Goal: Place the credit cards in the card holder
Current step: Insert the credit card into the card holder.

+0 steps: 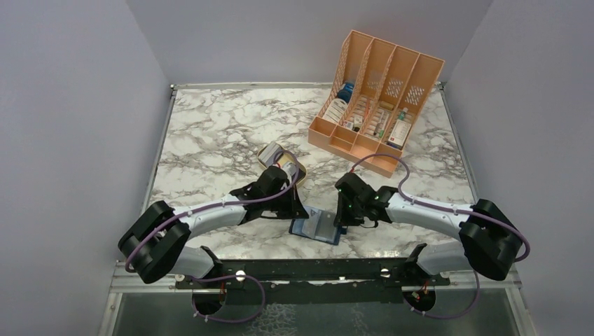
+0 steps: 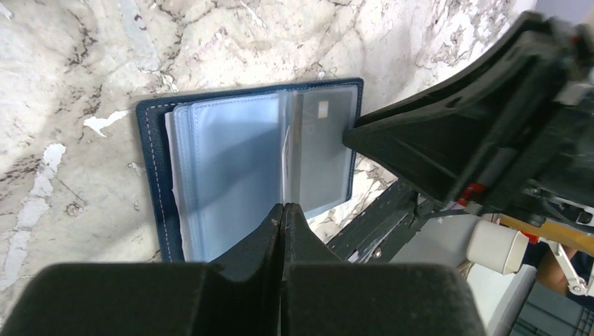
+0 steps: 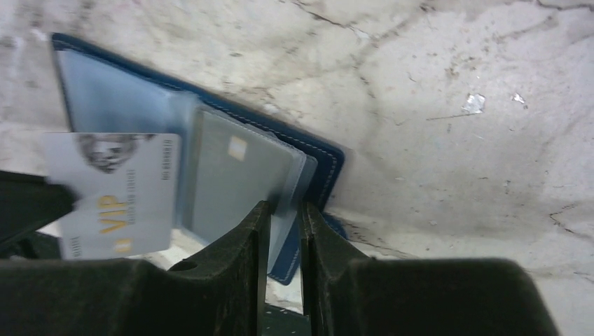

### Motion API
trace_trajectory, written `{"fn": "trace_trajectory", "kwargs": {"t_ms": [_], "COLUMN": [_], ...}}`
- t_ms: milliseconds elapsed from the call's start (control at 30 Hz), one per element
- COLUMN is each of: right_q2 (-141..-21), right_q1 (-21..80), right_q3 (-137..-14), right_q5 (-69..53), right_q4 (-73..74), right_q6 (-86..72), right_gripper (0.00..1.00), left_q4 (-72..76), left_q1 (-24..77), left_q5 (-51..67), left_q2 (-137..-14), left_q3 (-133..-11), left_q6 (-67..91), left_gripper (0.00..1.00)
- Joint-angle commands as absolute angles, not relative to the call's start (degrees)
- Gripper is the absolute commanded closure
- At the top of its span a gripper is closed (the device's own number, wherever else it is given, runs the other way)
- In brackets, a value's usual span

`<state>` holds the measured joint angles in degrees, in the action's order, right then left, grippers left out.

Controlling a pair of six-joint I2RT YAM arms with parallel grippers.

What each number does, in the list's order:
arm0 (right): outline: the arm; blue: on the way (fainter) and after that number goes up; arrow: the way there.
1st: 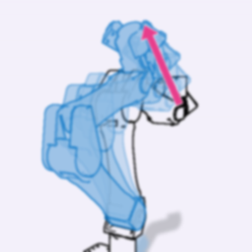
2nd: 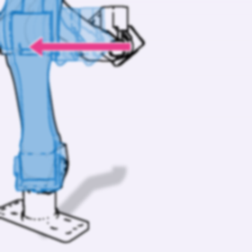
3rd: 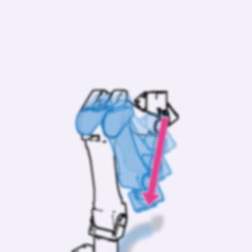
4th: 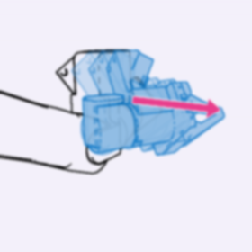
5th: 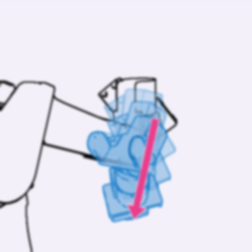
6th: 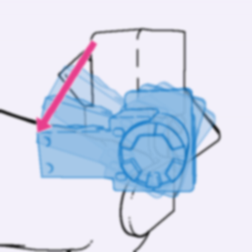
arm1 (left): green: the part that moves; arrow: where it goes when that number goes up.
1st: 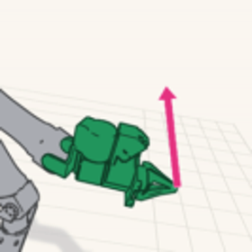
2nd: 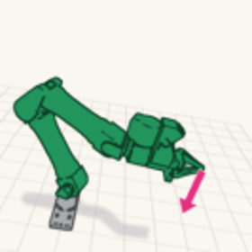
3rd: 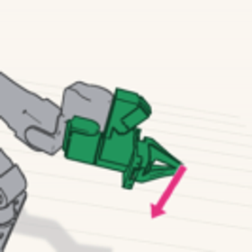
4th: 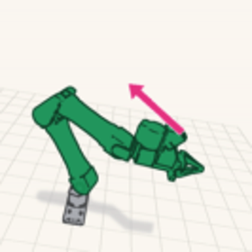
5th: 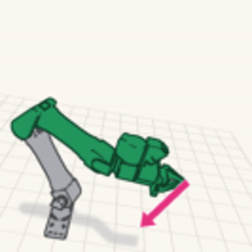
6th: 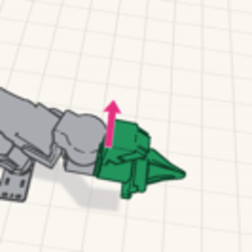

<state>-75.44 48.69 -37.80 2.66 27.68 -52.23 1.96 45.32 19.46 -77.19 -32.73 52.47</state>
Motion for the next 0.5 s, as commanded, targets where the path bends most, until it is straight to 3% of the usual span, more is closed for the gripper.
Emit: {"fn": "trace_trajectory", "kwargs": {"t_ms": [0, 467], "right_q2": [-77.28, -77.32], "right_q1": [48.86, 48.75], "right_q3": [-35.78, -34.09], "right_q5": [4.69, 4.81], "right_q4": [26.55, 24.93], "right_q6": [-51.74, -50.98], "right_gripper": [0.81, 0.87], "left_q4": [0.94, 3.87], "left_q1": [44.74, 44.56], "left_q5": [19.25, 24.64], "left_q2": [-75.33, -79.34], "left_q3": [-34.88, -36.80], "left_q6": [50.58, 48.76], "left_gripper": [1.00, 1.00]}}
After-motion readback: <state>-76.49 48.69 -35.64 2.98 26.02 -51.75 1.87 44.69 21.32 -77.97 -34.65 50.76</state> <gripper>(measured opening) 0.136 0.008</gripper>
